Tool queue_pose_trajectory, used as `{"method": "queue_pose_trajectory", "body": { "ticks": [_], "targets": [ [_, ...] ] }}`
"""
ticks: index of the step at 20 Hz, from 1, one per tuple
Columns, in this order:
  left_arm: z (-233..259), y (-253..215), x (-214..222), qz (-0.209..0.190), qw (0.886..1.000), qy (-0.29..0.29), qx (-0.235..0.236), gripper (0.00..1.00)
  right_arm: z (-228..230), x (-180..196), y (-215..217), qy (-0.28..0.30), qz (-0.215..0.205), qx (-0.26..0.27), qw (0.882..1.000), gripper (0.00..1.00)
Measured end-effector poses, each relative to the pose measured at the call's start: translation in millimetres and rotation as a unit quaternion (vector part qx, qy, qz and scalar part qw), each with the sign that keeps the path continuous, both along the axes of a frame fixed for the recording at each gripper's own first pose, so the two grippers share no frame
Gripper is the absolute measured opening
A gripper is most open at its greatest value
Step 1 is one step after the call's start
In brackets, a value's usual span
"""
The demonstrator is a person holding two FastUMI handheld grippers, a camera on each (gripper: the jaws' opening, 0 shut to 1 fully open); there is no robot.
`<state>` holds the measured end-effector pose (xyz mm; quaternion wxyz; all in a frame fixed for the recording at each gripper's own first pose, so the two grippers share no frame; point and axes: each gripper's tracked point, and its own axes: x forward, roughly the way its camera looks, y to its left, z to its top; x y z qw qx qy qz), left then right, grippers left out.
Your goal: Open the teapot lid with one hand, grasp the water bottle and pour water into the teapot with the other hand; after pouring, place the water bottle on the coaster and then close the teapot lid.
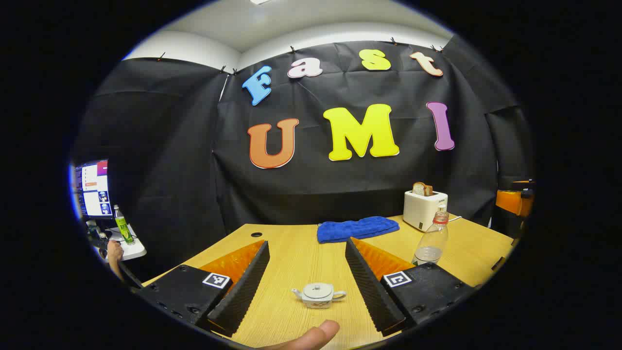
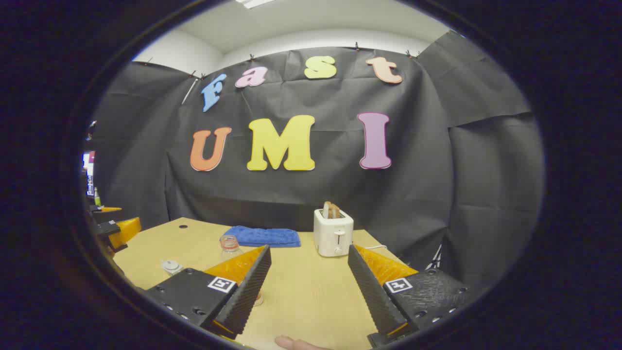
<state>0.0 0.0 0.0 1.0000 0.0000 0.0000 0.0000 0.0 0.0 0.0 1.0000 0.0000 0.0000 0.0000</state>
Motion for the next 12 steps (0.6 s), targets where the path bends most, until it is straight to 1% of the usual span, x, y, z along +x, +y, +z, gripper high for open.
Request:
{"method": "queue_pose_trajectory", "body": {
  "ticks": [1, 3, 4, 5, 7, 8, 12],
  "targets": [
    [-3.9, 0.2, 1.7, 0.001, 1.000, 0.005, 0.003, 0.98, -1.3, 1.5, 0.0, 0.000, -0.002, -0.006, 1.000, 0.95],
    [-7.5, 2.5, 2.7, 0.005, 1.000, 0.011, 0.008, 0.98, -3.6, 2.4, 3.9, 0.004, -0.001, -0.018, 1.000, 0.95],
    [-9.1, 2.6, 3.7, 0.006, 1.000, 0.013, 0.009, 0.98, -3.5, 1.3, 4.9, 0.005, 0.000, -0.022, 1.000, 0.97],
    [-9.1, 1.5, 4.9, 0.006, 1.000, 0.013, 0.009, 0.98, -3.6, 0.9, 5.8, 0.004, 0.000, -0.024, 1.000, 0.95],
    [-10.6, -0.6, 4.3, 0.004, 1.000, 0.014, 0.010, 0.98, -3.6, 0.5, 5.2, 0.003, -0.002, -0.029, 1.000, 0.95],
    [-9.9, 0.2, 5.1, 0.003, 1.000, 0.013, 0.009, 0.98, -2.9, 0.6, 4.7, 0.002, -0.003, -0.030, 1.000, 0.97],
    [-10.6, -1.0, 6.1, -0.001, 1.000, 0.014, -0.008, 0.98, -5.0, 0.6, 6.7, 0.004, -0.002, -0.035, 0.999, 0.95]
  ]
}}
